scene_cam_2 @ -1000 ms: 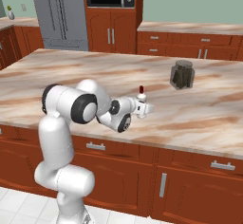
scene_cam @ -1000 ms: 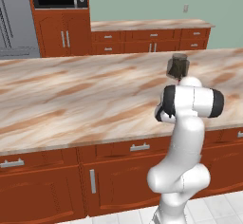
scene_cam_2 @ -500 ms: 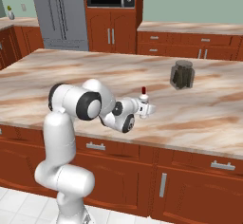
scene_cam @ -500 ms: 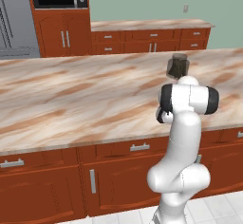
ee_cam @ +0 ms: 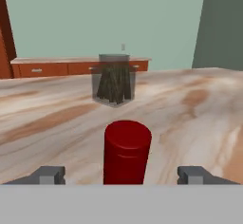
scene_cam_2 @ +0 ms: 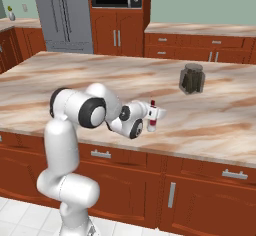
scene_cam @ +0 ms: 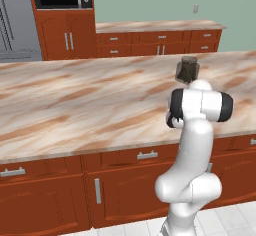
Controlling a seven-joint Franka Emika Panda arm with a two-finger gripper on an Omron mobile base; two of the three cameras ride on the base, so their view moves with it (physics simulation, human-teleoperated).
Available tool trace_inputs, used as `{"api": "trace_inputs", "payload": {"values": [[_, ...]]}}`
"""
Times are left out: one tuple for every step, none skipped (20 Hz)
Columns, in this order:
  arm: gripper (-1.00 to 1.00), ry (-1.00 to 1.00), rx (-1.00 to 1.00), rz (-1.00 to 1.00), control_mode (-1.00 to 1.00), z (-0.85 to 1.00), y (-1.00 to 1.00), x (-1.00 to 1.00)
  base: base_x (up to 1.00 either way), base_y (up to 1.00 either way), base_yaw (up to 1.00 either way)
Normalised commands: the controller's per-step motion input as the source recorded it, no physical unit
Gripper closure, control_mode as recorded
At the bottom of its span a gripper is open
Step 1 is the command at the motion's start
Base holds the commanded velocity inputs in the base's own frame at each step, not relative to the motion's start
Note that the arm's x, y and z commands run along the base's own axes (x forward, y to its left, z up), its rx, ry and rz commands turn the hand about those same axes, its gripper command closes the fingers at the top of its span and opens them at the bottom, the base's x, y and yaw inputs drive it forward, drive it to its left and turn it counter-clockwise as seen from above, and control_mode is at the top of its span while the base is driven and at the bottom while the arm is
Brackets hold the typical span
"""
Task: Open the cabinet directly in front. Then move the liquor and the mug to the dining counter with the jar on it.
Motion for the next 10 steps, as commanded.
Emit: {"api": "trace_inputs", "payload": {"values": [[-1.0,0.0,0.07,-0.11,-1.0,1.0,0.0,0.0,0.0,0.0,0.0],[-1.0,0.0,0.06,-0.11,-1.0,1.0,0.0,0.0,0.0,0.0,0.0],[-1.0,0.0,0.06,-0.11,-1.0,1.0,0.0,0.0,0.0,0.0,0.0],[-1.0,0.0,0.05,-0.11,-1.0,1.0,0.0,0.0,0.0,0.0,0.0],[-1.0,0.0,0.05,-0.11,-1.0,1.0,0.0,0.0,0.0,0.0,0.0],[-1.0,0.0,0.04,-0.11,-1.0,1.0,0.0,0.0,0.0,0.0,0.0],[-1.0,0.03,0.03,-0.11,-1.0,1.0,0.0,0.0,0.0,0.0,0.0],[-1.0,0.03,0.03,-0.11,-1.0,1.0,0.0,0.0,0.0,0.0,0.0],[-1.0,0.03,0.03,-0.1,-1.0,1.0,0.0,0.0,0.0,0.0,0.0],[-1.0,0.03,0.03,-0.1,-1.0,1.0,0.0,0.0,0.0,0.0,0.0]]}}
